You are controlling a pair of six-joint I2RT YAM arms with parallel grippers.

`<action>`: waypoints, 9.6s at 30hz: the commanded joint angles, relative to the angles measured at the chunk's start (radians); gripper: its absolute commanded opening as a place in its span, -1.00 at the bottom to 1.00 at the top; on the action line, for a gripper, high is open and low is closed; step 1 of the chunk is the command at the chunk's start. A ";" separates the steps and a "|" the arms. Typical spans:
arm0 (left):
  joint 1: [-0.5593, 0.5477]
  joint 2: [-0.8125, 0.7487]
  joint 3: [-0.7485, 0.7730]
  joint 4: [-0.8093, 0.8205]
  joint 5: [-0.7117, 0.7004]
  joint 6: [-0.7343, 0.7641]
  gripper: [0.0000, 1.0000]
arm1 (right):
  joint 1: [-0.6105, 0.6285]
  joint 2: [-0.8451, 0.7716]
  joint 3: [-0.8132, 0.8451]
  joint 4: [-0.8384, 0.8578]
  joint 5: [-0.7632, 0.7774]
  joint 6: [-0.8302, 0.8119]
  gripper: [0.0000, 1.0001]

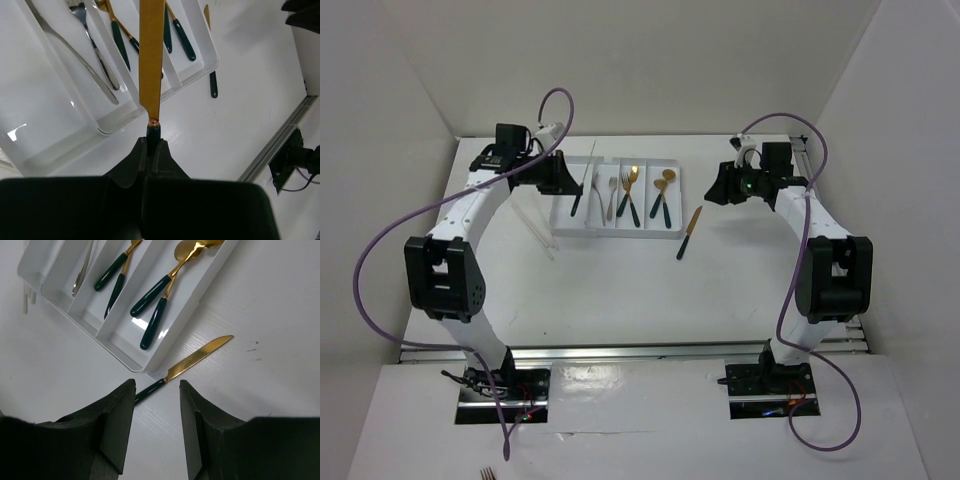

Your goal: Sort the eating utensils into containers

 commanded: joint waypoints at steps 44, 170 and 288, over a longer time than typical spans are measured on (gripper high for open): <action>-0.068 0.325 0.185 0.159 -0.125 -0.153 -1.00 | -0.006 -0.038 -0.058 -0.089 0.026 -0.075 -0.09; -0.852 0.130 0.219 0.130 -1.011 -0.130 -1.00 | -0.075 -0.544 -0.421 0.006 0.535 0.123 -0.16; 0.091 0.171 -0.007 -0.040 -0.660 -0.380 0.96 | -0.066 -0.193 -0.210 0.008 0.221 0.080 0.01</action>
